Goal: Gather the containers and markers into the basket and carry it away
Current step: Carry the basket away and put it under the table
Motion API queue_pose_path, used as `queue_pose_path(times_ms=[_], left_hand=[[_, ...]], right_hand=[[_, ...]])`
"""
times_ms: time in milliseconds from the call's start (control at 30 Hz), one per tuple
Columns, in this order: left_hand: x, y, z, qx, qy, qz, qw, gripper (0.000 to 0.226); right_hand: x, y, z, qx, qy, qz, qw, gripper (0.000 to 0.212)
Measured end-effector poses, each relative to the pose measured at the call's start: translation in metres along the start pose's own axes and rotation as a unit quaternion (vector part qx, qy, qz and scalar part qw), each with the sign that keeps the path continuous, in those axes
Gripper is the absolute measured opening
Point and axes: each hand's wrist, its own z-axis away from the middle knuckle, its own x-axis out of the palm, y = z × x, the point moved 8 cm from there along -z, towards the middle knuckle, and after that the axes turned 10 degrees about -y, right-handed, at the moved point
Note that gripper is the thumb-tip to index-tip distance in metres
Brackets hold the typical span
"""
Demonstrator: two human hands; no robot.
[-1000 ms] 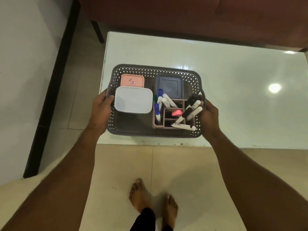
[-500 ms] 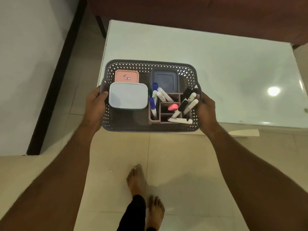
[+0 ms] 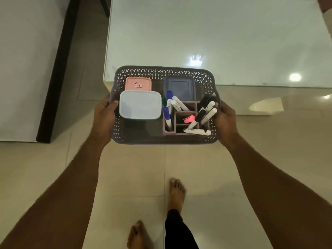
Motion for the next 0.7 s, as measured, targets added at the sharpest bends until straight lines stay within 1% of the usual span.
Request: queue_pose_path(times_ms=[167,300,533,700], left_hand=[[-0.021,-0.050,0.024,-0.011,0.001,-0.004,1.000,0.034],[-0.031,-0.092,0.027,-0.021,0.015,0.009,1.000,0.034],[-0.030,-0.150,-0.002,-0.011,0.013,-0.008,1.000,0.034],[-0.025,-0.184,-0.035,-0.005,0.021,-0.001,1.000,0.033]], right_hand=[[0.008,0.043,0.035,0.003,0.010,0.004,1.000,0.023],[0.011,0.082,0.041,0.011,0.019,-0.008,1.000,0.022],[0.016,0.155,0.009,0.019,0.018,-0.009,1.000,0.023],[0.013,0.185,-0.024,0.009,0.019,-0.011,1.000,0.023]])
